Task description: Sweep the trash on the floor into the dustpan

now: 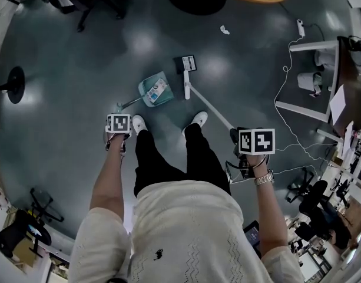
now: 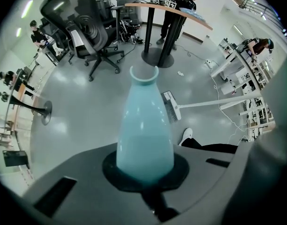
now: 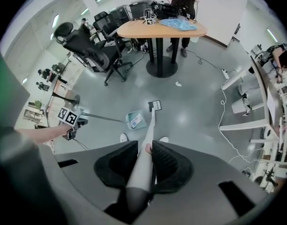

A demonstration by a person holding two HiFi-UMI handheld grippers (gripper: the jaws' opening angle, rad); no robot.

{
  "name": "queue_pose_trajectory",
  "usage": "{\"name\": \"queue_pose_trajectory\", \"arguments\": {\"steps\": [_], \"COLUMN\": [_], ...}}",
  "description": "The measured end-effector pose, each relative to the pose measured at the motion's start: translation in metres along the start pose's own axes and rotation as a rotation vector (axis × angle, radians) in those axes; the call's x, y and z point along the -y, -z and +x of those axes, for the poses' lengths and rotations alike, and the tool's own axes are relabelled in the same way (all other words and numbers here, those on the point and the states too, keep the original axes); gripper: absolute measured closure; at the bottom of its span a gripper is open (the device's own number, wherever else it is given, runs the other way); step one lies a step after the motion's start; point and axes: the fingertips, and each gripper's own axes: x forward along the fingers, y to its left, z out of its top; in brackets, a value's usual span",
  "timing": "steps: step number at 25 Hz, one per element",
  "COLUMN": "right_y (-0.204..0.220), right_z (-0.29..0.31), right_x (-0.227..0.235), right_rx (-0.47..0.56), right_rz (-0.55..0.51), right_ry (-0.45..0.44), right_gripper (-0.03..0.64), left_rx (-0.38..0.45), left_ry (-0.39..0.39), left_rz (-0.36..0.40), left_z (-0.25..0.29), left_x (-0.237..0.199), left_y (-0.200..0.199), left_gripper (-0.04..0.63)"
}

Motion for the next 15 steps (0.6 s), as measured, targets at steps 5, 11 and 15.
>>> {"name": "queue_pose_trajectory", "arguments": {"steps": [5,11,15], "right_y": [-0.04,-0.091,-0.095], "right_z": [-0.003,0.027,0.059], "right_x": [0.05,0.084,0.064], "right_rx": [0.046,0.053,0.014], "right_rz": [-0.055,-0.249,-0.516], "right_ry": [0.114,0.265,0.299], "right_gripper": [0.505,0.505,0.505], "left_rx": [-0.006,-0.022,-0.015], "left_ry": [-0.003,0.016,0.012], "left_rz": [-0.024,-0.055,-0.058], "left_z": [0.002,0.003,0.004], "left_x": [0.005,0.012,0.012], "left_y": [-0.001,0.001,0.0], "left_gripper": [0.584,0.584,0.583]}}
